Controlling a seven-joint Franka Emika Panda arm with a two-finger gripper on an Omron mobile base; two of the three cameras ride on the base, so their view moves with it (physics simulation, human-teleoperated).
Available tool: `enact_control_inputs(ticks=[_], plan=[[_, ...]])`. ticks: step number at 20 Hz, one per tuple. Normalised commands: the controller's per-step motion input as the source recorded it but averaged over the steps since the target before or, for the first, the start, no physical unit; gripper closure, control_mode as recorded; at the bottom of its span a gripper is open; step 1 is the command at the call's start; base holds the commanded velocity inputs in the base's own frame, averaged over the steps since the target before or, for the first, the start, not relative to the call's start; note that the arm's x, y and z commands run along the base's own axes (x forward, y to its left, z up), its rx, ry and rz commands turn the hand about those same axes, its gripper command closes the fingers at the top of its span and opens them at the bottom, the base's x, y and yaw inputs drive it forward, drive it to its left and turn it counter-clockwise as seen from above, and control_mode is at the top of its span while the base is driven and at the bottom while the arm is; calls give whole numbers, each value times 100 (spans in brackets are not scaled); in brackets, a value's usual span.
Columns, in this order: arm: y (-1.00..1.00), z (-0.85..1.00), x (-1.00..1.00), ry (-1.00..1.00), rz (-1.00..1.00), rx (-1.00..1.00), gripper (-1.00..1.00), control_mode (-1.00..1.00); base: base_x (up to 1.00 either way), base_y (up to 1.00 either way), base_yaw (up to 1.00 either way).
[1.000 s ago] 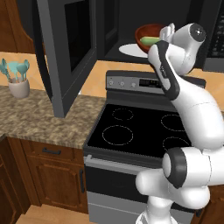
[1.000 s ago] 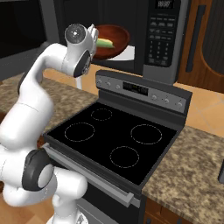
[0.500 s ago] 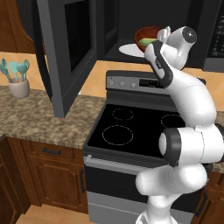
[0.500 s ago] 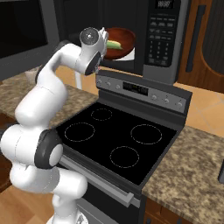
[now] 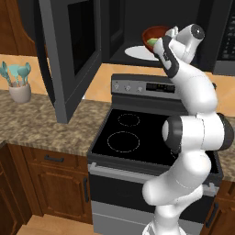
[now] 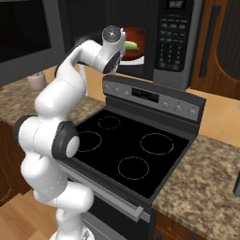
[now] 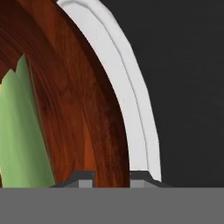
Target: Pick the corn from the sink and place it in the bowl. Then pick the bowl and place it in the microwave. Then close the microwave door and press the start button.
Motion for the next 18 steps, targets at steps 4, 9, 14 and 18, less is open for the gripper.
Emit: enact_control_inputs(ticks=[4,9,14,18], plan=[[11,-53,58,0,0,-10,-100,-100,0,0,0],[15,-23,45,-7,0,-8,-100,-100,0,0,0],[19,1,-7,-34,0,-6,-100,-100,0,0,0],[42,19,-63,-44,0,-4,-100,-100,0,0,0]])
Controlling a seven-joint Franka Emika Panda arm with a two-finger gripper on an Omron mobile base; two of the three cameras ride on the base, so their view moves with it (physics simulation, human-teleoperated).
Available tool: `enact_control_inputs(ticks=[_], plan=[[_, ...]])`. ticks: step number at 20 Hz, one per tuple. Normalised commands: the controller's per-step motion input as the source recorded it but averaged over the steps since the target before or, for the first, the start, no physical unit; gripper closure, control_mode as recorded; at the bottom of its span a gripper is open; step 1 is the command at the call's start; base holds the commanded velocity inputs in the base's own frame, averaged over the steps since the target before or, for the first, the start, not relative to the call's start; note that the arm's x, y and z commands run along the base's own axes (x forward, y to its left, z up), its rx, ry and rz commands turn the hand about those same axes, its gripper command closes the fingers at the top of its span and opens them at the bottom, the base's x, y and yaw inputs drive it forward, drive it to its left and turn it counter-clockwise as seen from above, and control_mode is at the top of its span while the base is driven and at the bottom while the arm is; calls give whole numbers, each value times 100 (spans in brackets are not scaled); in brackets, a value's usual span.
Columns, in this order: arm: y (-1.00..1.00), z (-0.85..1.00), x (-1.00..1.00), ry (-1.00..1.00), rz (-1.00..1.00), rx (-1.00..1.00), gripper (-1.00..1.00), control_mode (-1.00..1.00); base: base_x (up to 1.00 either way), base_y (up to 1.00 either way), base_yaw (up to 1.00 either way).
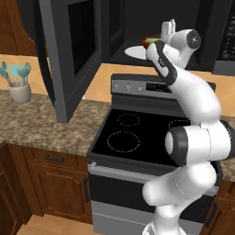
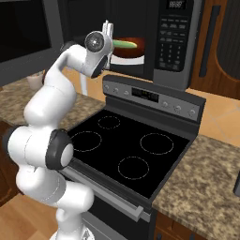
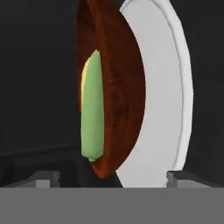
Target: Pick the corn from the sink and place it in the bowl. Then pick the bowl and place it in the microwave. Then close the microwave door and press the start button.
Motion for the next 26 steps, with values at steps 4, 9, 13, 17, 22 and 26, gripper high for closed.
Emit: enact_control_inputs(ticks=[4,9,13,17,22,26], plan=[[50,46,-79,-5,0,0,-100,-100,0,0,0],[32,70,-100,0,1,-1,-100,-100,0,0,0],[7,48,-100,3,0,0,-100,-100,0,0,0],[10,6,-100,-4,0,0,-100,-100,0,0,0],[36,-1,-100,-12,0,0,-100,-100,0,0,0],[52,0,-100,-5,0,0,-100,-100,0,0,0]])
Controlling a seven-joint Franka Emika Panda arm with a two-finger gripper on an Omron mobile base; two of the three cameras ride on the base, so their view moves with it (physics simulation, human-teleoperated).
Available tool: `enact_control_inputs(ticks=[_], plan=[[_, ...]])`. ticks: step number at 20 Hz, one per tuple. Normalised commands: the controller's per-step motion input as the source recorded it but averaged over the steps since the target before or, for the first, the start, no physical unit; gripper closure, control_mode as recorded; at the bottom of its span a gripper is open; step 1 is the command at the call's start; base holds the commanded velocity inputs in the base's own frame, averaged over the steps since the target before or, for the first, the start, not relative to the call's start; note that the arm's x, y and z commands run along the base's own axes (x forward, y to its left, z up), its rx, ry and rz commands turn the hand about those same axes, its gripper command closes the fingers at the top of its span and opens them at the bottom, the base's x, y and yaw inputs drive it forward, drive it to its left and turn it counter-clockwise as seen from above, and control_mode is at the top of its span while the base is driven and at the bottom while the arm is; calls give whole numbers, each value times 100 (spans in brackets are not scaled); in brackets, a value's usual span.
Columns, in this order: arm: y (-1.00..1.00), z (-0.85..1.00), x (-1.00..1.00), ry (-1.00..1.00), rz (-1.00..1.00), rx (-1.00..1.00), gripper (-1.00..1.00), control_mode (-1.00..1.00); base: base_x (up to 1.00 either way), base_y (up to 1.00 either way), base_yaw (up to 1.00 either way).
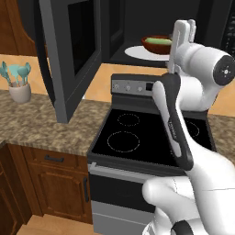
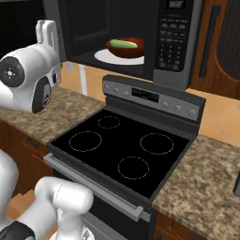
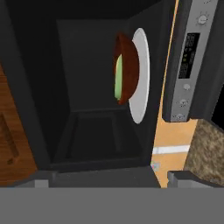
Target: Pick the corn from the sink and place it in the bowl. Then pick the bowl and place it in the microwave. Then close the microwave door and press the start button.
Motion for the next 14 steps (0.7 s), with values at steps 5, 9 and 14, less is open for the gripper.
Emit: enact_control_inputs(ticks=[5,9,14], plan=[[22,7,-100,12,0,2,-100,-100,0,0,0],[20,8,-100,16,0,0,-100,-100,0,0,0],[64,-6,-100,-1,-1,0,-100,-100,0,0,0]])
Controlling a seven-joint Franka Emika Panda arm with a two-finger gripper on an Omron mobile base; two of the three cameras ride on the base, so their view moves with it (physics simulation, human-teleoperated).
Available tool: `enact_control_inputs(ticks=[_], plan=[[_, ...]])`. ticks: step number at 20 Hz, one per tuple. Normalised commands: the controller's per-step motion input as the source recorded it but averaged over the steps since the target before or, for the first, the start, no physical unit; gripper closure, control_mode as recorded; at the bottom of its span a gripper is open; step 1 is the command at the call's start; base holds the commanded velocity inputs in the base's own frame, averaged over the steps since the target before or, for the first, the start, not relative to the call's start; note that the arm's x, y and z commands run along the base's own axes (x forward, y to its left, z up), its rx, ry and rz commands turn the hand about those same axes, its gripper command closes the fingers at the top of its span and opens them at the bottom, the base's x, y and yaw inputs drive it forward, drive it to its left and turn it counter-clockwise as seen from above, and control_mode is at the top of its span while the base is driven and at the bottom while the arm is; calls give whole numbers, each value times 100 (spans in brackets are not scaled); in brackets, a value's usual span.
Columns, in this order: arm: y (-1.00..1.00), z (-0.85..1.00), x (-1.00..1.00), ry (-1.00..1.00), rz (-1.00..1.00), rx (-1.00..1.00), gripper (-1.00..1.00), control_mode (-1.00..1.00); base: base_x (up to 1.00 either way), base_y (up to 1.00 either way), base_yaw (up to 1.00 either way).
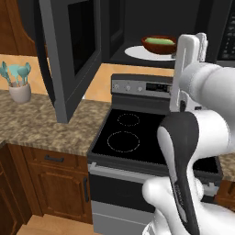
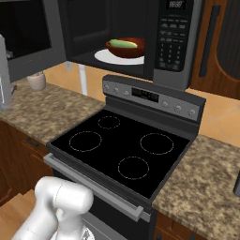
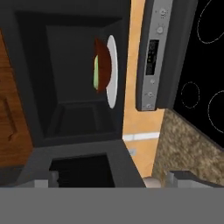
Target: Pick the corn from the sink and place it in the bowl. Then pick the bowl and place it in the microwave. Then close the microwave door and press the start button.
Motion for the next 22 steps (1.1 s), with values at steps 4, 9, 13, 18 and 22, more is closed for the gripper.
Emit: enact_control_inputs(ticks=[4,9,13,18,22], plan=[[87,-8,-100,-19,-2,1,-100,-100,0,0,0],[100,-23,-77,-16,-16,0,-100,-100,0,0,0],[100,-49,-10,-17,-22,-1,-100,-100,0,0,0],[100,-63,25,-12,-17,0,-100,-100,0,0,0],[82,-67,78,-3,-8,0,-100,-100,0,0,0]])
